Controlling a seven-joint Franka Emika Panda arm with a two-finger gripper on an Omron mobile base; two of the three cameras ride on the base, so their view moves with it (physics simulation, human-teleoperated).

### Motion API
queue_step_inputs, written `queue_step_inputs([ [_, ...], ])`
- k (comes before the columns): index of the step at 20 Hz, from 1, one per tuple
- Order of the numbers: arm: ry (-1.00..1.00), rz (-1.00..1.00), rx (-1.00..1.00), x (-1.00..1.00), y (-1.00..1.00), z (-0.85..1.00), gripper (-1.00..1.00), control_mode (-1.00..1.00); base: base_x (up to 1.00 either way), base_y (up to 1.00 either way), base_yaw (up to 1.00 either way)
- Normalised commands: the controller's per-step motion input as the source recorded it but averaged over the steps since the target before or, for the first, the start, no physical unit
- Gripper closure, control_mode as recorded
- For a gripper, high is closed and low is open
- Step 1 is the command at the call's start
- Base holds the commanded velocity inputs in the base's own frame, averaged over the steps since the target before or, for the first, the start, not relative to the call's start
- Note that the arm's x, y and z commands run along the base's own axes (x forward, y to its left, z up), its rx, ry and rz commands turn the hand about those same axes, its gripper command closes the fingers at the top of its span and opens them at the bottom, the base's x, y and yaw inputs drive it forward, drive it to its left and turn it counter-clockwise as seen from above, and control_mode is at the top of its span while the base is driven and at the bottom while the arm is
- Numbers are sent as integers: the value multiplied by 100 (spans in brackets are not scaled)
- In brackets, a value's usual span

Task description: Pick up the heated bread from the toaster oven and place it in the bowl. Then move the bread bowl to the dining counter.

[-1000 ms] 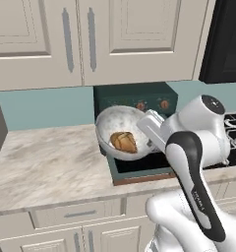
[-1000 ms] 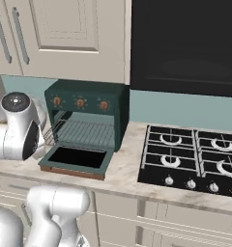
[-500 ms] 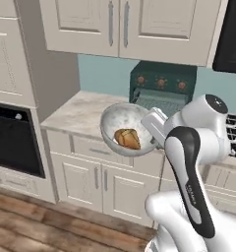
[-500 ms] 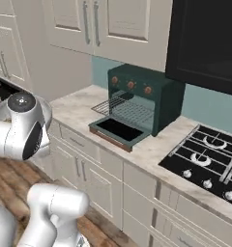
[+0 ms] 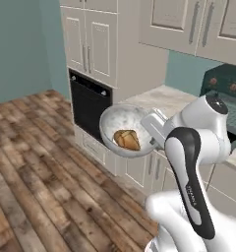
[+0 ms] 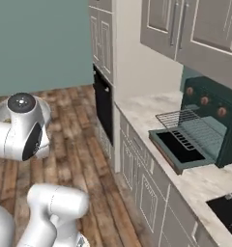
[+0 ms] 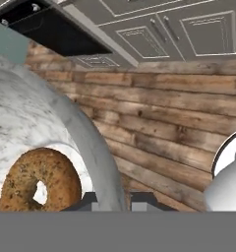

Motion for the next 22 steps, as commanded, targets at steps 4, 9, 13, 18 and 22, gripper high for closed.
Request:
queue_step_inputs([
  [4,0,0,0,0,0,0,100,100,9,6,65],
  [9,0,0,0,0,0,0,100,100,49,48,65],
  [13,0,0,0,0,0,0,100,100,74,55,66],
  [18,0,0,0,0,0,0,100,100,45,14,84],
  [22,0,0,0,0,0,0,100,100,23,0,95],
])
